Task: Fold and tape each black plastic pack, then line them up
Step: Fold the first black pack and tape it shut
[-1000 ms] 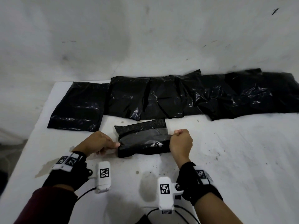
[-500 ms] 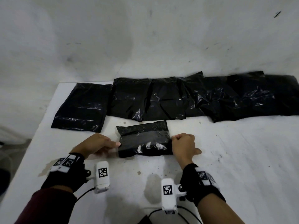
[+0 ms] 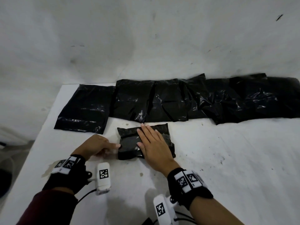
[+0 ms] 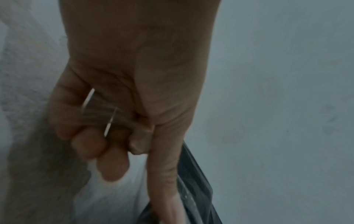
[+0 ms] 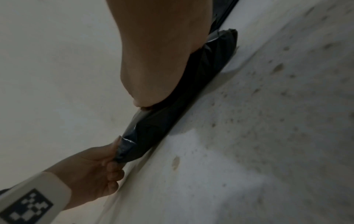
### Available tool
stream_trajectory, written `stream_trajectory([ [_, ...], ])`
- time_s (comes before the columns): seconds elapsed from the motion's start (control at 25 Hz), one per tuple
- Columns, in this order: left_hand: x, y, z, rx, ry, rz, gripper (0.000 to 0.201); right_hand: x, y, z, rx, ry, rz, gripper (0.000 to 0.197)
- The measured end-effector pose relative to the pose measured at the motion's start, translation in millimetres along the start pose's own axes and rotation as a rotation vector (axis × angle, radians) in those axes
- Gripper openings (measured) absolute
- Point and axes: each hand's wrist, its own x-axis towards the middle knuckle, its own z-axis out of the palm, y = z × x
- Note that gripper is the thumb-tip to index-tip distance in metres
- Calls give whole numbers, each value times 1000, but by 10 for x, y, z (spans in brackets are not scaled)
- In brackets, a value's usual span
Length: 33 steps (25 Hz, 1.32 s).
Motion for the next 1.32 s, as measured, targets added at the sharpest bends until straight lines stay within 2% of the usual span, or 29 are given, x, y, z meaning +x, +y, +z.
stream_trajectory([
  [0.12,0,-65,-70,-154,-61,-20,41,-8,34,23,-21,2,-8,49],
  [0.24,-27,-138,-139,-422,-103,-36,49,1,25,35,-49,13,-26,47],
  [0.36,-81,-215,-168,-637,-139,-17,26,13,38,45,-81,33,-55,46],
  [0.52,-133,-283,-163,-676,-200,20,28,35,50,38,-92,28,-77,46],
  [0.68,-152,-266,-88,-774,-182,48,2,55,70,26,-95,14,-84,47],
  [0.8,-134,-355,-80,-916,-227,19,11,58,66,36,-85,19,-82,47],
  [0.92,-87,-496,-123,-1064,-254,-42,32,60,64,45,-69,26,-80,47],
  [1.04,-2,-676,-133,-1190,-430,-36,33,66,65,40,-69,26,-81,46],
  [1.12,88,-847,-136,-1193,-447,128,43,67,63,34,-71,28,-81,46],
  [1.16,56,-834,-132,-1160,-440,161,43,69,63,35,-70,26,-81,46],
  [1.24,36,-760,-90,-1162,-469,93,27,66,60,33,-69,25,-82,46],
  [1.28,-8,-713,-86,-1173,-442,60,27,65,61,33,-69,23,-84,46],
  [1.32,-30,-700,-76,-1142,-398,86,36,65,60,32,-69,19,-86,46],
])
